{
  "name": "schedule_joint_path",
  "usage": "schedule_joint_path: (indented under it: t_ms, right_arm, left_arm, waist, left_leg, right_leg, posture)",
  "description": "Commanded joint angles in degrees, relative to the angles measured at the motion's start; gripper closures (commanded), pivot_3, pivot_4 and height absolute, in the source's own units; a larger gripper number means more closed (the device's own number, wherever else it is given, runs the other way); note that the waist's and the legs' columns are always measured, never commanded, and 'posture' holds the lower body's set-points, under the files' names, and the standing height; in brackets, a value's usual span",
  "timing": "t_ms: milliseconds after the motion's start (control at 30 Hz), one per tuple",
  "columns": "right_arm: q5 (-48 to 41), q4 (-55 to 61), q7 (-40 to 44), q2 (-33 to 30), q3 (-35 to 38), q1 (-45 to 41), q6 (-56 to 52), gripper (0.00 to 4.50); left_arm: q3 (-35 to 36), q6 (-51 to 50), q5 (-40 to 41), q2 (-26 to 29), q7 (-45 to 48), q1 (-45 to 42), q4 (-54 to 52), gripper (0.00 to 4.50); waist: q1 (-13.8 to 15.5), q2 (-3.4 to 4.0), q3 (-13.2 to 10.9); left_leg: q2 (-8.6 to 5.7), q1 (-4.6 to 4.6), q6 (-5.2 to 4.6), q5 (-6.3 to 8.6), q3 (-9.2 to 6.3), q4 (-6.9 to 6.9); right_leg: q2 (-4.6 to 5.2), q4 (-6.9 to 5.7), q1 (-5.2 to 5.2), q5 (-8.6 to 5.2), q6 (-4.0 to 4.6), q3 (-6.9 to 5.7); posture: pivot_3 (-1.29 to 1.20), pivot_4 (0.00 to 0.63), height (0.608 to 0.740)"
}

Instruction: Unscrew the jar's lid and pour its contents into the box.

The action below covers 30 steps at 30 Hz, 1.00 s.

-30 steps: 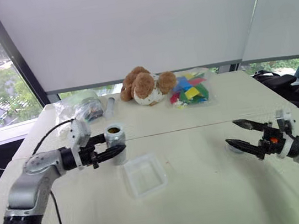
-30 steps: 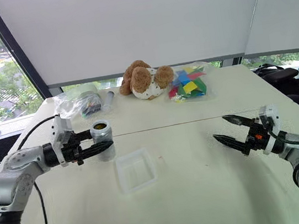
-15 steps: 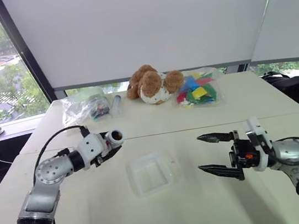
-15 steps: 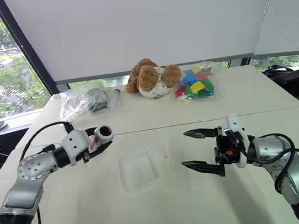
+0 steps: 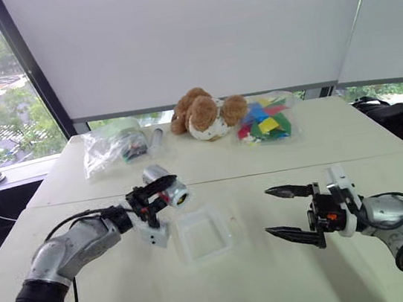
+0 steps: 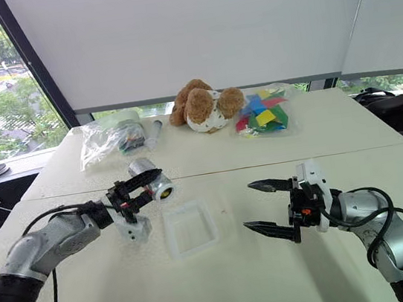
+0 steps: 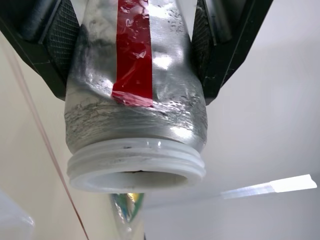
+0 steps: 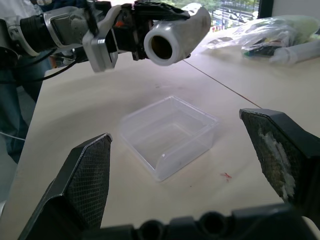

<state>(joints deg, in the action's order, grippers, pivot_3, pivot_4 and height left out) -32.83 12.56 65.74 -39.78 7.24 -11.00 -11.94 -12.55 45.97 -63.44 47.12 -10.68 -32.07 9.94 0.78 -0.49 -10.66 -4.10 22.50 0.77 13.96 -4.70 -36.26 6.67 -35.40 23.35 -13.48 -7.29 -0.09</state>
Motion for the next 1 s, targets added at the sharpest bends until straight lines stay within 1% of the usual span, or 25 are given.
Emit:
schedule_joint_path:
  t_ms: [33, 167, 267, 433, 567, 600, 667, 800, 900, 933, 1000]
  right_arm:
    - [-0.7, 1.4, -0.6, 0.8, 0.4, -0.3, 0.5, 0.02]
    - [-0.3, 1.0, -0.7, 1.3, -0.4, -1.2, 0.4, 0.02]
    - [-0.3, 1.2, -1.3, 1.6, -0.5, -1.4, 0.2, 0.02]
    - [-0.6, 1.9, -2.1, 1.7, -0.6, -0.7, -0.1, 0.02]
    - [-0.9, 2.3, -2.6, 1.7, -0.7, -0.3, -0.4, 0.02]
    - [-0.9, 2.3, -2.7, 1.7, -0.8, -0.3, -0.5, 0.02]
    - [-0.9, 2.3, -3.0, 1.8, -0.9, -0.2, -0.7, 0.02]
    - [-0.9, 2.4, -3.1, 2.0, -0.9, -0.1, -0.8, 0.02]
    - [-1.0, 2.2, -2.9, 2.2, -0.8, -0.1, -0.7, 0.02]
    - [-1.3, 2.0, -2.6, 2.4, -0.7, -0.1, -0.4, 0.02]
    - [-1.6, 1.8, -2.3, 3.2, -0.5, -0.4, 0.4, 0.02]
  left_arm:
    - [-5.9, -6.6, -16.4, 2.5, -17.8, -2.1, -1.1, 2.30]
    - [-12.8, -13.7, -26.7, 2.8, -29.3, -4.9, 1.9, 2.30]
    - [-15.3, -20.5, -31.2, 2.2, -32.7, -6.4, 2.7, 2.30]
    - [-17.9, -27.0, -34.4, 2.4, -36.1, -8.2, 3.9, 2.30]
    - [-20.0, -28.1, -34.8, 3.1, -36.0, -9.1, 5.5, 2.30]
    - [-20.4, -29.0, -35.4, 3.3, -38.1, -9.0, 4.7, 2.30]
    - [-21.0, -28.9, -34.6, 3.0, -36.8, -9.2, 4.7, 2.30]
    - [-19.6, -26.5, -28.9, 2.9, -35.8, -8.8, 3.0, 2.30]
    - [-17.7, -19.1, -18.7, 3.9, -33.0, -8.2, 1.2, 2.30]
    - [-16.2, -14.1, -8.7, 3.6, -28.0, -7.4, 1.7, 2.30]
    - [-13.5, -8.2, 5.8, 3.9, -20.6, -5.7, 1.0, 2.30]
  waist:
    - [-0.1, 0.00, 0.0]
    - [-0.1, -0.01, 0.0]
    - [-0.1, -0.02, 0.0]
    - [-0.1, -0.10, 0.0]
    - [-0.2, -0.10, 0.0]
    - [-0.2, -0.10, 0.0]
    - [-0.1, -0.12, 0.0]
    - [-0.1, -0.12, 0.0]
    - [-0.1, -0.12, 0.0]
    - [-0.1, -0.13, 0.0]
    - [-0.2, -0.12, 0.0]
  left_leg:
    - [0.00, -0.02, 0.00, 0.00, 0.01, -0.01]
    - [-0.04, -0.02, -0.01, 0.00, -0.01, -0.02]
    - [-0.06, -0.02, -0.01, -0.01, -0.01, -0.03]
    - [-0.07, -0.02, -0.01, -0.01, -0.01, -0.08]
    - [-0.07, -0.05, -0.01, -0.01, 0.00, -0.10]
    - [-0.07, -0.05, -0.01, -0.01, 0.00, -0.11]
    - [-0.05, -0.05, -0.01, -0.01, -0.02, -0.12]
    - [-0.05, -0.04, -0.01, -0.01, -0.02, -0.18]
    - [-0.02, -0.04, 0.00, -0.01, -0.04, -0.19]
    - [-0.01, -0.04, 0.00, -0.01, -0.04, -0.19]
    - [0.00, -0.04, 0.00, 0.00, -0.05, -0.19]
  right_leg:
    - [0.00, -0.04, 0.00, 0.00, -0.01, 0.00]
    - [-0.06, -0.16, 0.01, -0.03, -0.06, -0.03]
    - [-0.08, -0.18, 0.01, -0.03, -0.06, -0.03]
    - [-0.08, -0.40, 0.06, -0.08, -0.13, -0.03]
    - [-0.07, -0.57, 0.12, -0.09, -0.14, -0.03]
    - [-0.07, -0.60, 0.13, -0.10, -0.14, -0.03]
    - [-0.07, -0.62, 0.13, -0.10, -0.14, -0.03]
    - [-0.05, -0.63, 0.12, -0.10, -0.14, -0.03]
    - [-0.03, -0.63, 0.12, -0.10, -0.14, -0.03]
    - [-0.02, -0.63, 0.12, -0.10, -0.14, -0.02]
    - [0.04, -0.64, 0.13, -0.10, -0.14, -0.02]
  posture:
    - [0.00, 0.150, 0.740]
    - [0.00, 0.150, 0.740]
    - [0.00, 0.150, 0.740]
    - [0.00, 0.150, 0.740]
    - [0.00, 0.150, 0.740]
    - [0.00, 0.150, 0.740]
    - [0.00, 0.150, 0.740]
    - [0.00, 0.150, 0.740]
    - [0.00, 0.150, 0.740]
    - [0.00, 0.150, 0.740]
    - [0.00, 0.150, 0.740]
